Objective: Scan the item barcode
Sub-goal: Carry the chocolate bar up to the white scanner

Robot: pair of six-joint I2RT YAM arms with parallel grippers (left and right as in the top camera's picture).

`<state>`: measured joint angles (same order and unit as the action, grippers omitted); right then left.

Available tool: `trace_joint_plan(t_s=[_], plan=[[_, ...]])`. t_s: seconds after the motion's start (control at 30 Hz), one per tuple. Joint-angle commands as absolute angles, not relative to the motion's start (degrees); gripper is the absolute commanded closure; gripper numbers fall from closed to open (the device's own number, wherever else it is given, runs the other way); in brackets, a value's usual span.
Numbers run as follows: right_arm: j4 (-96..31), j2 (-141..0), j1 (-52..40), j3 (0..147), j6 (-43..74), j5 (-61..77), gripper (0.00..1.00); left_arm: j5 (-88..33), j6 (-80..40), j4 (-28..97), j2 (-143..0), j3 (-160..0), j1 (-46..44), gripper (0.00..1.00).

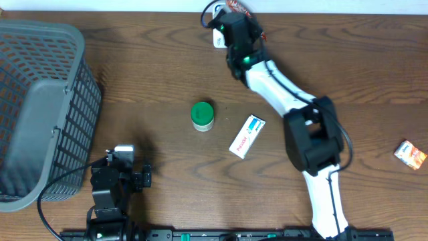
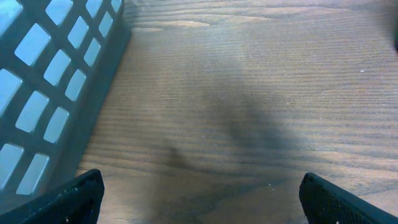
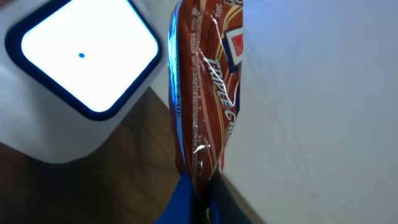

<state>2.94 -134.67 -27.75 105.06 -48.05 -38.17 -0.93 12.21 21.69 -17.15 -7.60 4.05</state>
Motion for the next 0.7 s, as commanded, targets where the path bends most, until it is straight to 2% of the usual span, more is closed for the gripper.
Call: trace_joint_plan(t_s=[0.0, 0.2, 0.67], plan=[[9.2, -138.3, -30.0, 106.1, -62.8, -46.9, 0.99, -0.2, 12.3, 23.1, -17.1, -6.8, 3.9, 0.0], [17.6, -143.9, -30.2, 106.1, -75.2, -49.5, 0.99, -0.2, 12.3, 23.1, -17.1, -6.8, 3.9, 0.0], [17.8, -145.5, -28.9, 106.1, -78.9, -45.5, 0.99, -0.2, 12.3, 23.1, -17.1, -6.8, 3.9, 0.0]])
